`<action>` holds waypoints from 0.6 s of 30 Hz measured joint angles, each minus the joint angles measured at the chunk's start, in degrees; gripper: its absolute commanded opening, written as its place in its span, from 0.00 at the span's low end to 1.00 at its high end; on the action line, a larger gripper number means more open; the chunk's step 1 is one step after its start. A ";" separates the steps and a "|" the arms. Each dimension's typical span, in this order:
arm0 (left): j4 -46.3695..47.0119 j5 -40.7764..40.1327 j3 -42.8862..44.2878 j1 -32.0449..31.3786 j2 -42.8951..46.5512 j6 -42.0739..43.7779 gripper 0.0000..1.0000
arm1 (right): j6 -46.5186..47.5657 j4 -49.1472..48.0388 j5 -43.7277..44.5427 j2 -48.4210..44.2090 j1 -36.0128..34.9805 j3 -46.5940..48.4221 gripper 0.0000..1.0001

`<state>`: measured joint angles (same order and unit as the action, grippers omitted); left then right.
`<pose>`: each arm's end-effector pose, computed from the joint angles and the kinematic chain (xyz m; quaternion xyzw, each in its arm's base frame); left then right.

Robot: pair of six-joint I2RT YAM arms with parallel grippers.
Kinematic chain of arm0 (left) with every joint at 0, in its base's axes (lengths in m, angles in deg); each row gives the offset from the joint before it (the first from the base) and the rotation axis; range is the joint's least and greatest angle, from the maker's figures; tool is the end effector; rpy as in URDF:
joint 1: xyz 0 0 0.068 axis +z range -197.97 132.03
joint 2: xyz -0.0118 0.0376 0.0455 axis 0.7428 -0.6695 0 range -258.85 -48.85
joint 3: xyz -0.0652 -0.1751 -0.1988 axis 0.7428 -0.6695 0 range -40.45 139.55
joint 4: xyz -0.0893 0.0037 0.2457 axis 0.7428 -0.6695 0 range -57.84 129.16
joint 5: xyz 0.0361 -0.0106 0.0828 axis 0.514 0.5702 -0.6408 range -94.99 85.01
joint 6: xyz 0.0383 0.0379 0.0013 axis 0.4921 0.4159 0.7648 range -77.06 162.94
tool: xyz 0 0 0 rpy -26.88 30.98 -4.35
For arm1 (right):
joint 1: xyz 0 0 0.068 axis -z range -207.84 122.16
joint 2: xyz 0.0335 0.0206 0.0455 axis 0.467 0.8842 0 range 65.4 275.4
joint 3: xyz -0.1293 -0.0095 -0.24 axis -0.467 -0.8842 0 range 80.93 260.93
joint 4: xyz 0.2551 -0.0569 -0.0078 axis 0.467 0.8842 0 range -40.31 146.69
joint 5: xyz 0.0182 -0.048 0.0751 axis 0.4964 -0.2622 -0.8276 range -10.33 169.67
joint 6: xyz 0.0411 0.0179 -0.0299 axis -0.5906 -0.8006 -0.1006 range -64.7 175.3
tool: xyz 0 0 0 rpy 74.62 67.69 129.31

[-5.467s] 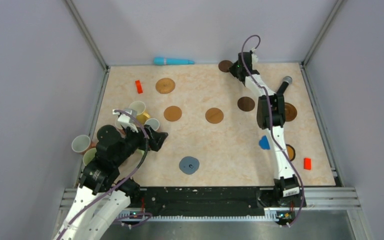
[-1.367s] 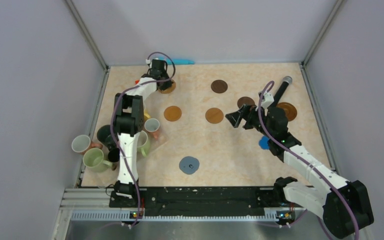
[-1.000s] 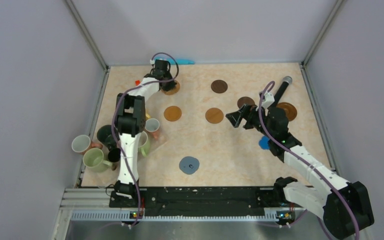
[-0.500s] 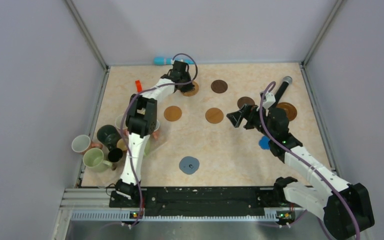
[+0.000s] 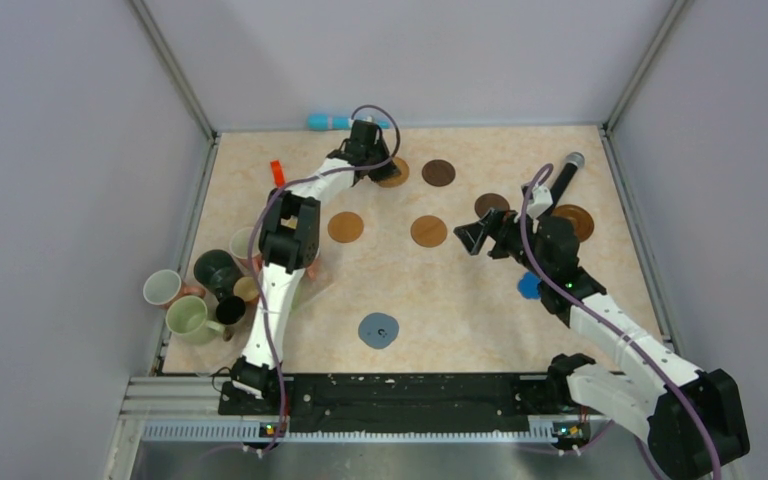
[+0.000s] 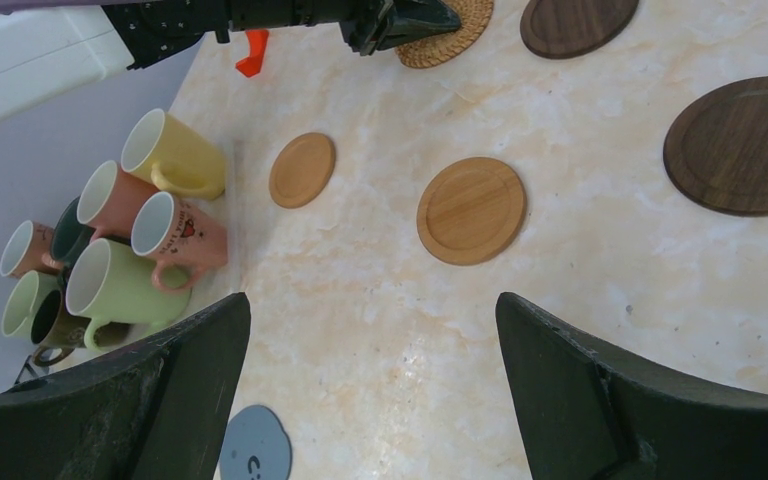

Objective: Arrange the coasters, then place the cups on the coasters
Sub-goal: Move the coaster to the center of the board.

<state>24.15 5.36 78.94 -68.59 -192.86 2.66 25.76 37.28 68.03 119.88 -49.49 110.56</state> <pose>0.5270 -0.2050 0.1517 -0.1160 0.8946 -0.2851 0.3240 0.2024 0.0880 0.2564 -0.0100 0.7781 0.3405 0.5277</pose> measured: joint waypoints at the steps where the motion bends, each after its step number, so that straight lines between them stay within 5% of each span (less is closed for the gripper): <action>1: 0.46 0.33 0.17 0.00 -0.28 -0.31 0.00 | 0.00 0.00 0.02 0.00 0.00 0.00 0.92; 18: 3.04 1.86 0.57 -0.98 -1.36 -2.40 0.02 | 0.02 0.00 0.24 0.00 0.00 0.00 0.92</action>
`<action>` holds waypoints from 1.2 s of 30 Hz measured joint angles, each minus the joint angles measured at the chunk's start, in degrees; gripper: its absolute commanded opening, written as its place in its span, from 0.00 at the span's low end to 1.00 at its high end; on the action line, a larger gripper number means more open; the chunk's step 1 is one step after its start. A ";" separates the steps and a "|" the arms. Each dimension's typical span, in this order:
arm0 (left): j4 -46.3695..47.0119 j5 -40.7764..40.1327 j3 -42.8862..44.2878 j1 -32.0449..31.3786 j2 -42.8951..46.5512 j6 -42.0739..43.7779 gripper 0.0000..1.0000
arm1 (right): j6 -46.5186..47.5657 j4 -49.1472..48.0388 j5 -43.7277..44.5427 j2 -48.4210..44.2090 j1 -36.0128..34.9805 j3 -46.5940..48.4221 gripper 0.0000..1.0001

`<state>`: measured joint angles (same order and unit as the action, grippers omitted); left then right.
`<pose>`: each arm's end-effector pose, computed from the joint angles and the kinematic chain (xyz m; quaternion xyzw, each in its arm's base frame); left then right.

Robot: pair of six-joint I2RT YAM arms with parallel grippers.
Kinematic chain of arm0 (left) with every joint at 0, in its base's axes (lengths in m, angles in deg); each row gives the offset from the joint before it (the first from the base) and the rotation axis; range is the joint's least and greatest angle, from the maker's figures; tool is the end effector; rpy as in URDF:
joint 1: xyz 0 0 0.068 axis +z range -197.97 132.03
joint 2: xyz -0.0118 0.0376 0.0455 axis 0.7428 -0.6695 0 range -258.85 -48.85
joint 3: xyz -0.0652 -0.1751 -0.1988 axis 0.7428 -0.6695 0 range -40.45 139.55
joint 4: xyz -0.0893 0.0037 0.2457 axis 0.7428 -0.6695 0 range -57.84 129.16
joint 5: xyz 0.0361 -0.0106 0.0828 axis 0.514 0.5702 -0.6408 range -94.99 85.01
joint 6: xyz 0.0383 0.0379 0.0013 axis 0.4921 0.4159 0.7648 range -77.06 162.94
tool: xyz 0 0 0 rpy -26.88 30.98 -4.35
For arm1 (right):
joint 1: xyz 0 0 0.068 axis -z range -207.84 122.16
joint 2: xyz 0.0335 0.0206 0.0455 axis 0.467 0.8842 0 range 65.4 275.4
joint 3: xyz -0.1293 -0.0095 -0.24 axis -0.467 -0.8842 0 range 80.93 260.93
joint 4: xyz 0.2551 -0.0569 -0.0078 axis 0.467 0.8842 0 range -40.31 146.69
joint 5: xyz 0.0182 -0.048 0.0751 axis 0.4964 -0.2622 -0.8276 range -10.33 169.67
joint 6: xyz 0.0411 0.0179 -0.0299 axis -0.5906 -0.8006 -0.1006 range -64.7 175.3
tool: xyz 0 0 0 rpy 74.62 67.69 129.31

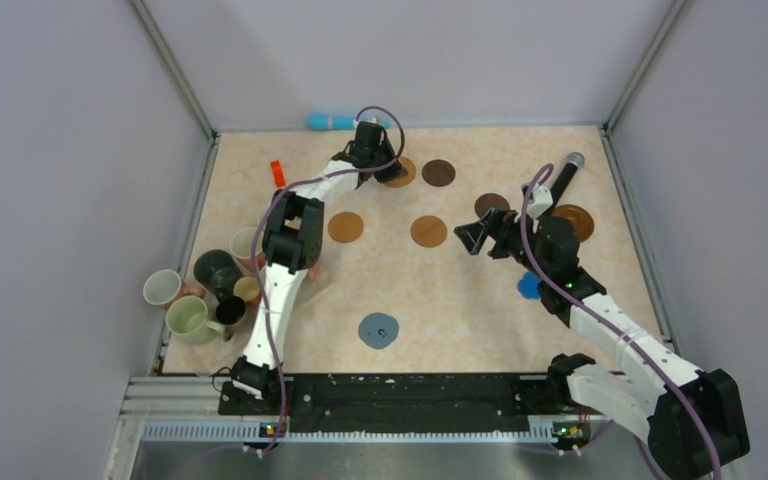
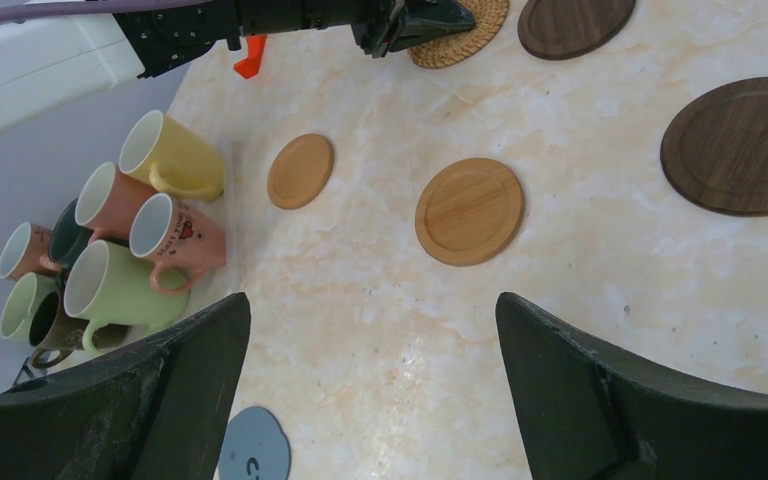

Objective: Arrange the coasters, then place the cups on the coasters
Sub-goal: Move the coaster to the center of the board.

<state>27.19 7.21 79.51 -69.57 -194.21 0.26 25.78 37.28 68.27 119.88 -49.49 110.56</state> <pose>0.5280 -0.2171 0.1468 -0.1167 0.8849 -0.3151 0.3226 0.2024 0.0879 0.2564 -0.0088 0.7782 0.3390 0.5286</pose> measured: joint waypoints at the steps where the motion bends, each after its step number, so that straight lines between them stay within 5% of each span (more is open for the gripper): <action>1: 0.00 0.00 0.00 -0.07 0.00 -0.09 0.02 | 0.00 0.00 0.02 0.00 0.00 0.00 0.92; 11: -0.63 -0.04 -0.02 -0.17 0.46 0.57 0.22 | 0.44 -0.07 -0.13 0.17 0.00 0.00 0.92; 14: -2.82 -0.04 -0.15 -0.42 1.51 1.51 0.55 | 0.52 -0.11 -0.39 0.87 0.00 0.00 0.92; 16: -4.33 0.02 -0.46 -0.57 2.82 2.49 0.68 | 0.52 -0.11 -0.42 1.42 0.00 0.00 0.93; 23: -9.14 1.25 -2.82 -0.63 12.68 5.44 0.84 | 0.39 0.11 0.42 3.34 0.00 0.00 0.99; 36: -21.14 -4.15 -25.14 -1.36 50.42 18.60 0.99 | 0.44 3.06 6.29 4.48 0.00 0.00 0.94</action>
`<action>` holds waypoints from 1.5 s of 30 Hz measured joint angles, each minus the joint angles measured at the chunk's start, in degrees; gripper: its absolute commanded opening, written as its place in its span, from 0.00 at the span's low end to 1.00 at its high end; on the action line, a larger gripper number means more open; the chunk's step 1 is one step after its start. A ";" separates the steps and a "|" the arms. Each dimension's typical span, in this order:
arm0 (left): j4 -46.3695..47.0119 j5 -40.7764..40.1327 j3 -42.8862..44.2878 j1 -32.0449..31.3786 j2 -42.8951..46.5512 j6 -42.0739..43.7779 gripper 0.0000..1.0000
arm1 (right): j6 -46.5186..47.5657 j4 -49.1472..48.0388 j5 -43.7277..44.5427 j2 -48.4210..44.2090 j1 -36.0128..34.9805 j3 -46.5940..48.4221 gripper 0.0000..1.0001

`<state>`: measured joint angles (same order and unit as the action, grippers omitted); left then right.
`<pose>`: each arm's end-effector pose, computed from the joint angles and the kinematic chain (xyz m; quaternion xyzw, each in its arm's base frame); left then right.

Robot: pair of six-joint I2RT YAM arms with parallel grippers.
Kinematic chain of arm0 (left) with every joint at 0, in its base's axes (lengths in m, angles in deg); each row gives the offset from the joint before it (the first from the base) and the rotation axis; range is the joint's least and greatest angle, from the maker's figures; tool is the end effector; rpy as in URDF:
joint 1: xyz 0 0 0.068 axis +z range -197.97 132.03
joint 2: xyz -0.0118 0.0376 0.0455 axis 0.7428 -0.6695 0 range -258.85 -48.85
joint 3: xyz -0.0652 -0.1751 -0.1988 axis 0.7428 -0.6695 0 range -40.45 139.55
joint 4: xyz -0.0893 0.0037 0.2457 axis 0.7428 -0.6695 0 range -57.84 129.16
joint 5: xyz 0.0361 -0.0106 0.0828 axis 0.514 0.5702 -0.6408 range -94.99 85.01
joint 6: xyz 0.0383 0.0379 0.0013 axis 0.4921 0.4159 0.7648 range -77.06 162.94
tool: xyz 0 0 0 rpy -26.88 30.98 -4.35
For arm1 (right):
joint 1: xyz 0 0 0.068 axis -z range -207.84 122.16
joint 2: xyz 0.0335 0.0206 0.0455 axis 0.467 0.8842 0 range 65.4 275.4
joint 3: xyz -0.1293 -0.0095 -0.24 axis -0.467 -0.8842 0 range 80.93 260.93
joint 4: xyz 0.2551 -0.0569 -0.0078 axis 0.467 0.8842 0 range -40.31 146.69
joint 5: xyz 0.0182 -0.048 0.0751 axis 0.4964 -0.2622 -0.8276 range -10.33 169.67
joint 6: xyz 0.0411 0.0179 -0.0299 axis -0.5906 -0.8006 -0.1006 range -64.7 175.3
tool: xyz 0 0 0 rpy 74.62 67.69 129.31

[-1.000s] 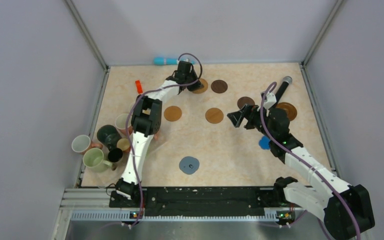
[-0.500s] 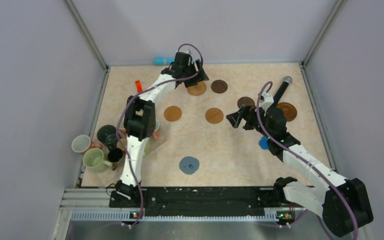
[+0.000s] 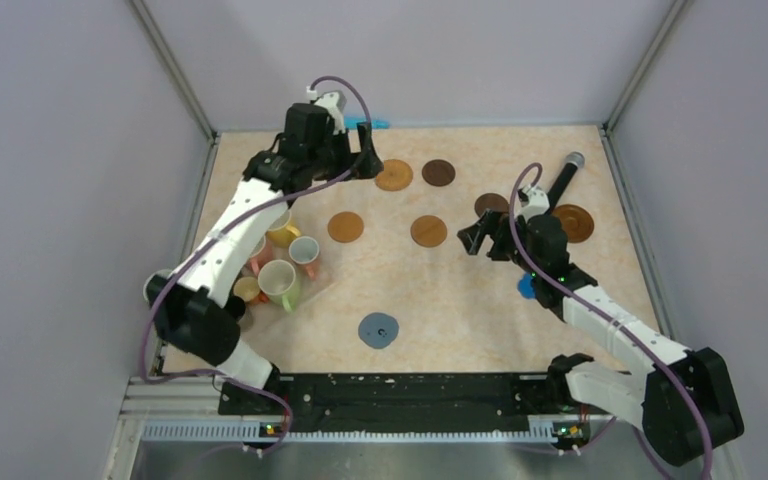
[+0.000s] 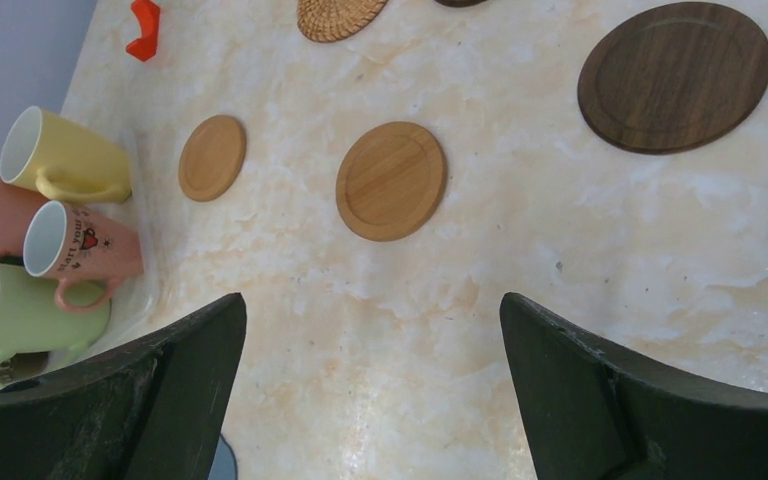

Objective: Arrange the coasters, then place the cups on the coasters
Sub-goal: Move the coaster to the center of the board.

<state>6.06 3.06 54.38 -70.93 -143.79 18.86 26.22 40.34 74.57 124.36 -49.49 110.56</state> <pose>0.3474 -0.1525 0.3763 0.0249 0.8778 -0.2459 0.4104 0.2125 0.0877 0.2346 0.0275 0.8182 0.2785 0.5022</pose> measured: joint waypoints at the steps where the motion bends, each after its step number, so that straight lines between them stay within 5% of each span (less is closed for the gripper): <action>1: -0.46 -0.61 -1.92 -0.22 2.86 0.74 0.99 | 0.07 -0.28 -0.02 0.42 0.00 0.00 0.91; 8: -2.69 -5.49 -22.32 -1.31 27.23 6.32 0.99 | 1.95 -0.63 -2.23 8.09 0.00 1.60 0.52; 15: -4.15 -9.90 -40.59 -1.31 43.01 8.81 0.99 | 3.13 1.16 -2.67 17.14 0.00 9.49 0.52; 23: -3.96 -12.83 -46.34 -1.31 57.02 8.79 0.99 | 2.08 -0.35 -3.02 33.59 0.00 24.59 0.43; 45: -3.10 -16.70 -46.34 -1.33 58.10 8.76 0.99 | -8.76 0.46 -6.27 74.23 -4.55 67.19 0.32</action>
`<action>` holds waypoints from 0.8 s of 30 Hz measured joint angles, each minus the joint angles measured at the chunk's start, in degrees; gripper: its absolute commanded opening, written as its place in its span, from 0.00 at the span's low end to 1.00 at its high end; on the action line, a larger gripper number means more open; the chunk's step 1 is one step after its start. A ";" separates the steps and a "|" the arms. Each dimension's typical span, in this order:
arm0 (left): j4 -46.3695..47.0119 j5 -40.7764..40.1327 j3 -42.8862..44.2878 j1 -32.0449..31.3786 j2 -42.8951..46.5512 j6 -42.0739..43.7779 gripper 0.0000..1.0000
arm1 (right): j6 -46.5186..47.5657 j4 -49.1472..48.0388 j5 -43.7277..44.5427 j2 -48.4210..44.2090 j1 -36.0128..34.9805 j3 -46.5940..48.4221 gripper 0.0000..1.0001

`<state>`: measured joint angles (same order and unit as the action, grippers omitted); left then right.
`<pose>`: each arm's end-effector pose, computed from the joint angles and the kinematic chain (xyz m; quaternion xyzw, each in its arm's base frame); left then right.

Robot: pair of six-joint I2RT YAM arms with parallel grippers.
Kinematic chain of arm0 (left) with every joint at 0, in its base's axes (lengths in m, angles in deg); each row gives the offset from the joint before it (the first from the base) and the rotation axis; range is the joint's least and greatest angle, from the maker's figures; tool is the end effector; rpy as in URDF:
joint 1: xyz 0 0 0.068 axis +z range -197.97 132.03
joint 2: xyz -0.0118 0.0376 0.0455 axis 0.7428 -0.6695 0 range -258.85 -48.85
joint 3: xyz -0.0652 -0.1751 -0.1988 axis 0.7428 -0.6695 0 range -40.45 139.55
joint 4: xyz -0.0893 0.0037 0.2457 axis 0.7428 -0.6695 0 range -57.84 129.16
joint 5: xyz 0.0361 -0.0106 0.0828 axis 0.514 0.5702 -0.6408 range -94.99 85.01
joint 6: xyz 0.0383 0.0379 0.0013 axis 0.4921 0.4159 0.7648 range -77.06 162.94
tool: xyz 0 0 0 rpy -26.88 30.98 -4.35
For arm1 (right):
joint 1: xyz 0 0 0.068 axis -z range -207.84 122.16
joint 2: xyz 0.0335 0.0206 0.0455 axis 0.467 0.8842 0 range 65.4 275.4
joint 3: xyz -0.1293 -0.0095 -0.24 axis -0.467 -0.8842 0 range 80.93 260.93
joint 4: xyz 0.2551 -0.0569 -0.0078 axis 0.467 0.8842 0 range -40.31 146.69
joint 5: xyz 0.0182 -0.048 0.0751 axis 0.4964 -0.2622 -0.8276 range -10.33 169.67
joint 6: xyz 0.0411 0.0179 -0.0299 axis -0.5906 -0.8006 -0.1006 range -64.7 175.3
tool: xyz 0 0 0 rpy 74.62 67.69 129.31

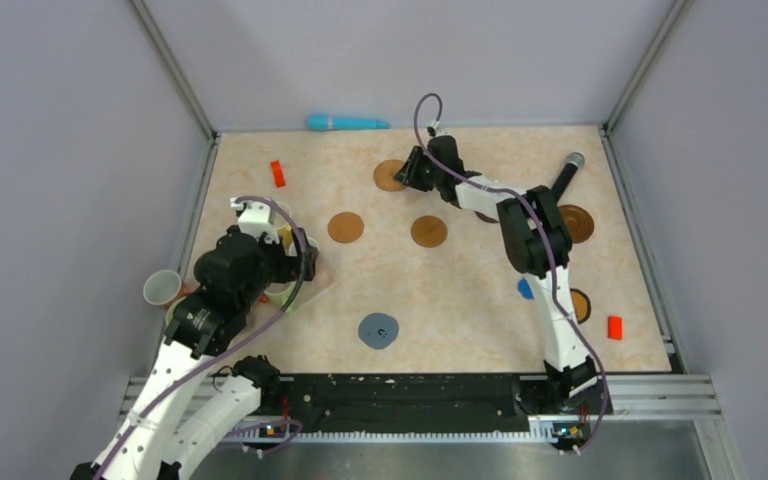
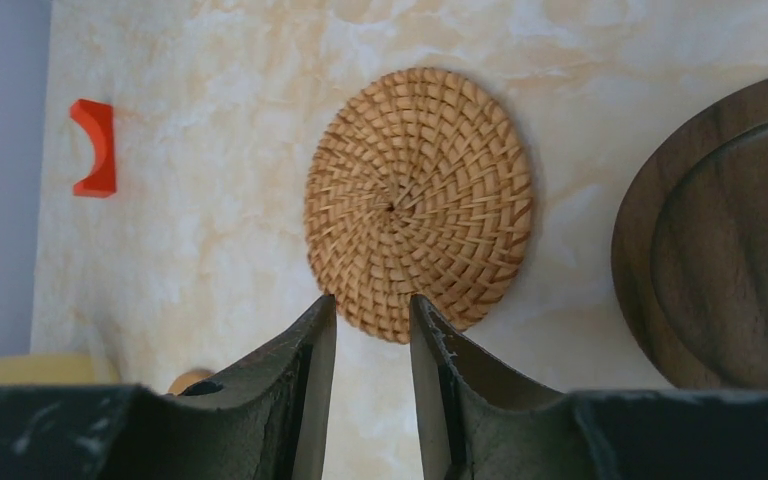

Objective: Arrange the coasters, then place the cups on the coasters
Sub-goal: Move the coaster to the center of the board.

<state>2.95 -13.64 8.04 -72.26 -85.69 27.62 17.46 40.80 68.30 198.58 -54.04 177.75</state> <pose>0.1261 -0.0510 0.3348 0.0250 0.8395 -0.1229 0.5286 0.4727 0.2403 0.1588 0.0351 0.8514 0.3457 0.3929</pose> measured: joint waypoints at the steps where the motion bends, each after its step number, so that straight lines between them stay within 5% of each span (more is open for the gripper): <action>1: 0.00 -0.28 0.00 -0.02 0.00 0.00 0.99 | -0.26 0.28 0.17 1.25 0.00 1.03 0.31; 24: -0.07 -4.35 0.00 -0.02 1.22 -0.02 0.99 | 1.95 8.83 7.45 5.33 -0.22 9.14 0.27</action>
<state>2.89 -17.99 8.04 -72.29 -84.47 27.60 19.40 49.63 75.75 203.91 -54.26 186.88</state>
